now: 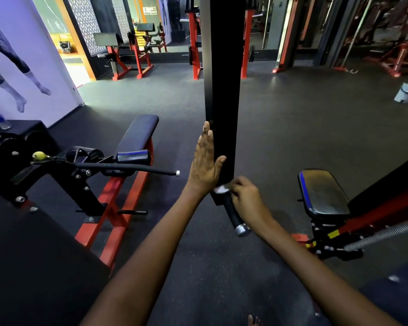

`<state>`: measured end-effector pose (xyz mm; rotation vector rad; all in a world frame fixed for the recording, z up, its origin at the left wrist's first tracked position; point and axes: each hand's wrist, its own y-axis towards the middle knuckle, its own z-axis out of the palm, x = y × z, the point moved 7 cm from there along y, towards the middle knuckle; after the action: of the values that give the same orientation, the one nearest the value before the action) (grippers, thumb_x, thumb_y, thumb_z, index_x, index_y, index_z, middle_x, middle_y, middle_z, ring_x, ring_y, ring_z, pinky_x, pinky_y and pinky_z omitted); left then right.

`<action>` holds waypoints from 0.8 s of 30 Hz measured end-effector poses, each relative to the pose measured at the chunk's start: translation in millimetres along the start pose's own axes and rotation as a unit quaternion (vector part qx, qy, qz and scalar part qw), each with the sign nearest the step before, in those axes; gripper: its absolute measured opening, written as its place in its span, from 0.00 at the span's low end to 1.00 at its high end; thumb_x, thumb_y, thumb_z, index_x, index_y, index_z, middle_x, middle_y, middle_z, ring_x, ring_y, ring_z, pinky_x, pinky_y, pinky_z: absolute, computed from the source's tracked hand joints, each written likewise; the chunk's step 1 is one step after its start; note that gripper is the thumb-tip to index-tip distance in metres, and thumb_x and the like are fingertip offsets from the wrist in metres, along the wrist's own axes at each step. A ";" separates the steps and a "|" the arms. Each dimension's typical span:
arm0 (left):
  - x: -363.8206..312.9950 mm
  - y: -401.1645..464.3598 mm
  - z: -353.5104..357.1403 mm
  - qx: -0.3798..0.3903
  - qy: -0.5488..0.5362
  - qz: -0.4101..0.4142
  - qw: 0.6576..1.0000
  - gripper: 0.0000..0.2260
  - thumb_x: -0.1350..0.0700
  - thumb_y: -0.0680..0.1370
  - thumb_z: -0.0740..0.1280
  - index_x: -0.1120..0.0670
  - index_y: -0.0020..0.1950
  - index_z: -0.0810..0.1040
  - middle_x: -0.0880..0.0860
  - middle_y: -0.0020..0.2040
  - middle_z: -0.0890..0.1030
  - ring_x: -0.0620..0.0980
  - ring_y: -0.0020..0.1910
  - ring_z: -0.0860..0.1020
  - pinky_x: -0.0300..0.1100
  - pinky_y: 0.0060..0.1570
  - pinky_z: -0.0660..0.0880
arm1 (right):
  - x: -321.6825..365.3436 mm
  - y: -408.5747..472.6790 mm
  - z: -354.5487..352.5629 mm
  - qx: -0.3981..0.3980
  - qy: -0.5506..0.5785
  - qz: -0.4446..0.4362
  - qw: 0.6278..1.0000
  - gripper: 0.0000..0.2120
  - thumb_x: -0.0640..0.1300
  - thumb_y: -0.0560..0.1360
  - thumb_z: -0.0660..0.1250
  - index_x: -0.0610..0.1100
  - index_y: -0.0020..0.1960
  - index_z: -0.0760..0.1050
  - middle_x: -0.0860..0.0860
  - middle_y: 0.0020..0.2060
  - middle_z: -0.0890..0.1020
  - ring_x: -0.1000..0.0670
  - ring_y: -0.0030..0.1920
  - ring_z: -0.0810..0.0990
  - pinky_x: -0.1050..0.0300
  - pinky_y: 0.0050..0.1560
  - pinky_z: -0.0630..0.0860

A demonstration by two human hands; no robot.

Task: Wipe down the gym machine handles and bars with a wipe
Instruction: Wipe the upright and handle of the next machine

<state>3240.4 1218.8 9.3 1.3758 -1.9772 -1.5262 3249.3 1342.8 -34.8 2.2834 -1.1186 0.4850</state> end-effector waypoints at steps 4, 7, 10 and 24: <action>1.7 -2.1 0.8 0.006 -0.003 0.000 1.000 0.28 0.45 0.84 0.49 0.42 0.77 0.34 0.40 0.78 0.36 0.44 0.78 0.42 0.48 0.76 0.47 | 10.6 -20.6 7.6 0.033 -0.030 -0.086 0.995 0.13 0.30 0.69 0.66 0.42 0.49 0.83 0.47 0.43 0.78 0.47 0.44 0.75 0.56 0.41 0.75; 1.8 -2.5 0.3 0.002 -0.009 0.001 1.000 0.28 0.46 0.84 0.50 0.43 0.78 0.35 0.41 0.78 0.37 0.45 0.78 0.43 0.49 0.76 0.48 | 9.5 -47.6 -6.8 0.060 -0.008 -0.104 0.993 0.14 0.34 0.69 0.61 0.43 0.47 0.83 0.50 0.38 0.76 0.55 0.41 0.71 0.68 0.40 0.69; -0.8 -2.7 1.0 -0.002 -0.009 -0.005 1.000 0.28 0.46 0.84 0.50 0.43 0.78 0.35 0.40 0.78 0.37 0.45 0.78 0.43 0.48 0.76 0.48 | 11.1 -30.7 -18.2 0.056 -0.004 -0.051 0.997 0.11 0.33 0.71 0.63 0.42 0.41 0.84 0.54 0.39 0.75 0.51 0.42 0.77 0.65 0.40 0.72; 0.0 -2.8 -0.7 0.023 0.044 -0.022 0.999 0.28 0.44 0.84 0.48 0.43 0.77 0.34 0.40 0.78 0.37 0.43 0.78 0.43 0.45 0.77 0.46 | 31.8 -24.6 13.1 0.128 -0.214 -0.048 0.967 0.14 0.34 0.74 0.63 0.38 0.60 0.73 0.43 0.56 0.72 0.42 0.55 0.72 0.51 0.43 0.72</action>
<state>3242.3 1218.5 7.1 1.4883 -1.9511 -1.4215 3288.9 1327.9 -36.0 2.7422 -1.1889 0.0986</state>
